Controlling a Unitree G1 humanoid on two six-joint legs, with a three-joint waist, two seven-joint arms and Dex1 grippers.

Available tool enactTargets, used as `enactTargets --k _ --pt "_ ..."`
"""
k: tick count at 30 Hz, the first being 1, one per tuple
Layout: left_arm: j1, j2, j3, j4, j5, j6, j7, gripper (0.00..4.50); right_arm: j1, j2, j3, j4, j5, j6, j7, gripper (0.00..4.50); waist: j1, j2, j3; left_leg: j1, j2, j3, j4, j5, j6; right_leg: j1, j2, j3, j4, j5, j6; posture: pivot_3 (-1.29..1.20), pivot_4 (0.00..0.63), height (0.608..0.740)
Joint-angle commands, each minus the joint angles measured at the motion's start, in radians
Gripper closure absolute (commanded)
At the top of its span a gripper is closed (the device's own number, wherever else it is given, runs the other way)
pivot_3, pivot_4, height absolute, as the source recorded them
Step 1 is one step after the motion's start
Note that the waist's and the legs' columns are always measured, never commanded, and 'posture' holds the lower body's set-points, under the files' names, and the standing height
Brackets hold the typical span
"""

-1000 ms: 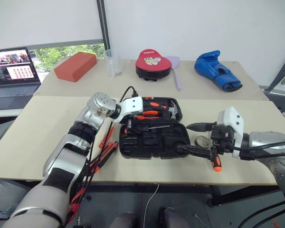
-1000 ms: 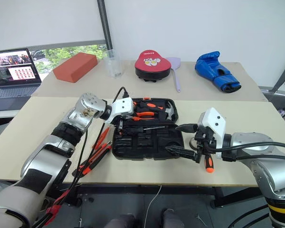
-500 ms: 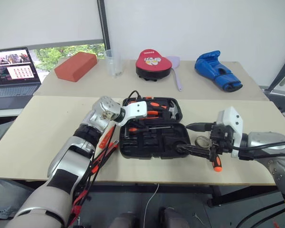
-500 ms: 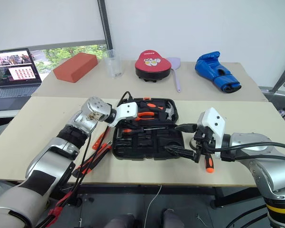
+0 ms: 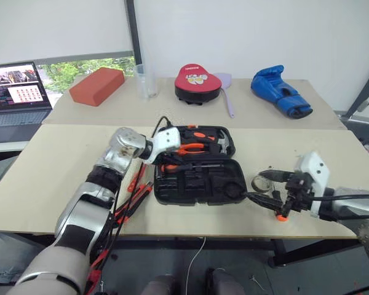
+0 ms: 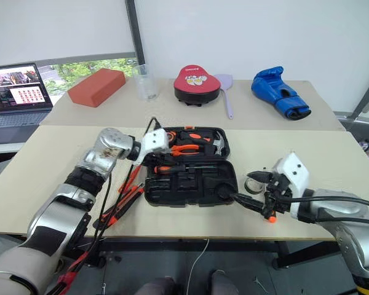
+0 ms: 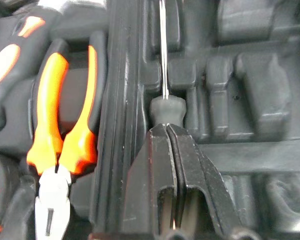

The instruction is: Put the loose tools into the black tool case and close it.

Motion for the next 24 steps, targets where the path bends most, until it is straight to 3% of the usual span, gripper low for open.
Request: enactTargets --k 1,3,4,8,12,18,19,20,23,24 --pt "0.042 0.066 0.108 -0.220 -0.152 0.163 -0.043 3.91 0.056 0.048 -0.083 -0.050 0.000 0.045 -0.113 0.00 0.000 0.001 0.000 0.001 0.000 0.000 0.000 0.000 0.000 0.000 0.000 0.000 0.000 0.000 0.000 0.00 0.150 0.740" --pt "0.086 0.113 0.123 -0.328 -0.222 0.273 -0.084 3.58 0.090 0.088 -0.087 -0.062 -0.020 0.062 -0.181 0.00 -0.003 0.002 -0.001 0.002 0.000 0.000 0.000 0.000 0.000 0.001 0.000 0.001 0.001 0.000 0.000 0.00 0.150 0.740" --pt "0.117 0.139 0.122 -0.383 -0.252 0.307 -0.108 3.05 0.100 0.113 -0.082 -0.066 -0.032 0.072 -0.222 0.00 -0.006 0.002 -0.001 0.004 0.000 0.000 -0.002 0.000 0.000 0.002 0.001 0.001 0.000 0.000 0.000 0.00 0.150 0.740" --pt "0.227 0.213 0.124 -0.583 -0.372 0.400 -0.165 1.70 0.117 0.212 -0.040 -0.068 -0.097 0.099 -0.372 0.00 -0.015 0.003 -0.001 0.005 0.000 0.000 -0.003 0.000 -0.001 0.002 0.001 0.003 0.002 0.000 0.000 0.00 0.150 0.740" --pt "0.262 0.242 0.124 -0.664 -0.434 0.444 -0.165 0.14 0.139 0.284 0.013 -0.070 -0.154 0.122 -0.469 0.00 -0.011 0.003 -0.001 0.006 -0.001 0.000 -0.002 -0.001 -0.003 0.004 0.002 0.004 0.001 0.000 0.000 0.00 0.150 0.740" --pt "0.264 0.270 0.105 -0.664 -0.432 0.423 -0.133 0.03 0.167 0.356 0.070 -0.054 -0.209 0.125 -0.535 0.00 -0.018 0.003 -0.002 0.019 -0.001 0.004 -0.013 -0.002 -0.007 0.010 0.004 0.012 -0.002 -0.001 0.000 0.00 0.150 0.740" --pt "0.262 0.272 0.104 -0.659 -0.430 0.418 -0.129 0.00 0.167 0.367 0.066 -0.047 -0.218 0.124 -0.548 0.51 -0.020 0.003 -0.002 0.020 -0.001 0.004 -0.014 -0.002 -0.007 0.010 0.005 0.013 -0.002 -0.001 0.000 0.00 0.150 0.740" --pt "0.259 0.278 0.100 -0.651 -0.427 0.413 -0.130 0.00 0.165 0.385 0.054 -0.041 -0.222 0.119 -0.565 0.68 -0.020 0.003 -0.002 0.020 0.000 0.004 -0.014 -0.002 -0.007 0.010 0.006 0.014 -0.002 -0.001 0.000 0.00 0.150 0.740" --pt "0.263 0.304 0.105 -0.626 -0.414 0.378 -0.135 0.00 0.156 0.414 -0.003 -0.048 -0.237 0.063 -0.591 1.84 -0.021 0.003 -0.002 0.020 0.000 0.004 -0.015 -0.002 -0.008 0.009 0.012 0.016 -0.002 -0.001 0.000 0.00 0.150 0.740" --pt "0.264 0.310 0.107 -0.619 -0.413 0.372 -0.135 0.00 0.150 0.414 -0.017 -0.051 -0.239 0.051 -0.591 2.04 -0.021 0.003 -0.002 0.020 0.000 0.004 -0.016 -0.002 -0.008 0.009 0.013 0.017 -0.002 -0.001 0.000 0.00 0.150 0.740"
